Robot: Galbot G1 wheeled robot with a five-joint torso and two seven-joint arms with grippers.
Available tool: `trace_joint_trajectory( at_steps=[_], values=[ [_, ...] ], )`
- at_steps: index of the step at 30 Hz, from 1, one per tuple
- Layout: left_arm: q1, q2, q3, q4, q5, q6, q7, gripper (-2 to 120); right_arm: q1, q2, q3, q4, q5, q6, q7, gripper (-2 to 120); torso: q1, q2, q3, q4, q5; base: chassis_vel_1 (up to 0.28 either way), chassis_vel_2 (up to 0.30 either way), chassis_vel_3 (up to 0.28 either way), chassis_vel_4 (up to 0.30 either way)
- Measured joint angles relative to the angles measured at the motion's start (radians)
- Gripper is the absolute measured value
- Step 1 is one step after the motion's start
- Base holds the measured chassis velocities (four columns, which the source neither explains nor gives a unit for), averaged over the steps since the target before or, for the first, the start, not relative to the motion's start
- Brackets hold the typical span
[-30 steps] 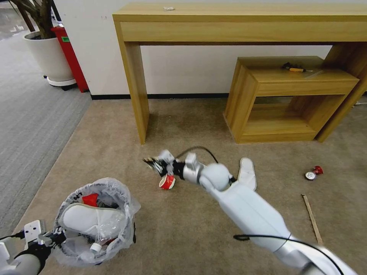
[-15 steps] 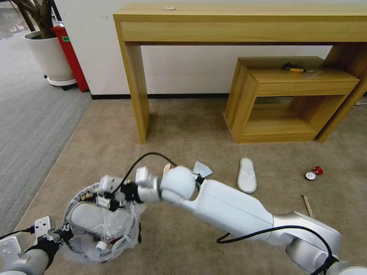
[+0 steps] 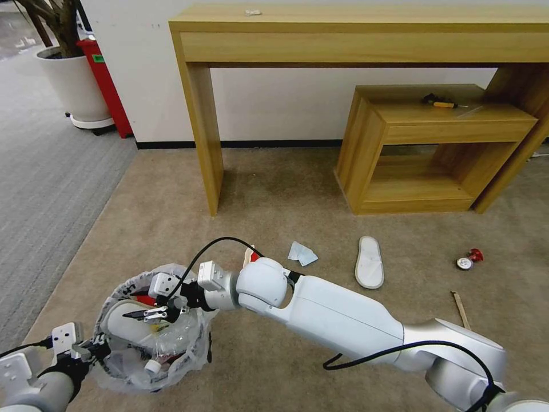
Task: Pick up the trash bin and place the garbage on the floor into it.
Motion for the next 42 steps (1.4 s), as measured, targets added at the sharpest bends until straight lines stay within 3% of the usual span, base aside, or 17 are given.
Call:
trace_joint_trajectory(
  at_steps=[6,9,12,14,17,20,23,26,27,33,42],
  values=[
    [0.002,-0.004,-0.003,-0.002,0.000,0.000,0.000,0,-0.004,-0.003,0.020,0.014,0.003,0.002,0.024,80,0.000,0.000,0.000,0.0000,0.0000,0.000,0.000,0.000,0.000],
    [0.008,-0.008,-0.014,-0.002,0.000,0.000,0.005,0,-0.032,-0.008,0.071,0.032,0.016,0.005,0.114,94,0.000,0.000,0.000,0.0001,0.0000,0.000,0.000,0.000,0.000],
    [0.013,-0.010,-0.022,-0.002,0.000,0.000,0.015,0,-0.072,-0.020,0.117,0.036,0.017,0.008,0.204,99,0.000,0.000,0.000,0.0002,0.0001,0.000,0.000,0.000,0.000],
    [0.017,-0.014,-0.028,-0.003,0.001,0.000,0.023,0,-0.113,-0.038,0.168,0.039,0.017,0.011,0.257,100,0.000,0.000,0.000,0.0003,0.0001,0.000,0.000,0.000,0.000],
    [0.025,-0.019,-0.041,-0.004,0.007,0.000,0.039,0,-0.284,-0.143,0.375,0.084,-0.005,0.019,0.330,100,0.000,0.000,0.000,0.0001,0.0006,0.000,0.000,0.000,0.000],
    [0.027,-0.019,-0.044,-0.003,0.009,0.000,0.045,0,-0.366,-0.200,0.463,0.106,-0.020,0.031,0.338,100,0.000,0.000,0.000,0.0000,0.0004,0.000,0.000,0.000,0.000],
    [0.026,-0.017,-0.044,0.002,0.012,0.000,0.052,0,-0.603,-0.301,0.707,0.157,-0.070,0.063,0.312,100,0.000,0.000,0.000,-0.0003,0.0002,0.000,0.000,0.000,0.000],
    [0.026,-0.017,-0.044,0.004,0.013,0.000,0.054,0,-0.669,-0.311,0.792,0.167,-0.092,0.078,0.293,100,0.000,0.000,0.000,-0.0004,0.0005,0.000,0.000,0.000,0.000],
    [0.027,-0.016,-0.044,0.006,0.015,0.000,0.056,0,-0.730,-0.315,0.880,0.177,-0.107,0.095,0.279,100,0.000,0.000,0.000,-0.0001,0.0004,0.000,0.000,0.000,0.000],
    [0.034,-0.017,-0.045,0.009,0.025,0.000,0.064,0,-0.851,-0.310,1.025,0.184,-0.124,0.133,0.253,100,0.000,0.000,0.000,-0.0002,0.0001,0.000,0.000,0.000,0.000],
    [0.039,-0.019,-0.042,0.005,0.031,0.000,0.067,0,-0.861,-0.272,1.052,0.189,-0.127,0.146,0.247,100,0.000,0.000,0.000,0.0001,0.0001,0.000,0.000,0.000,0.000]
  ],
)
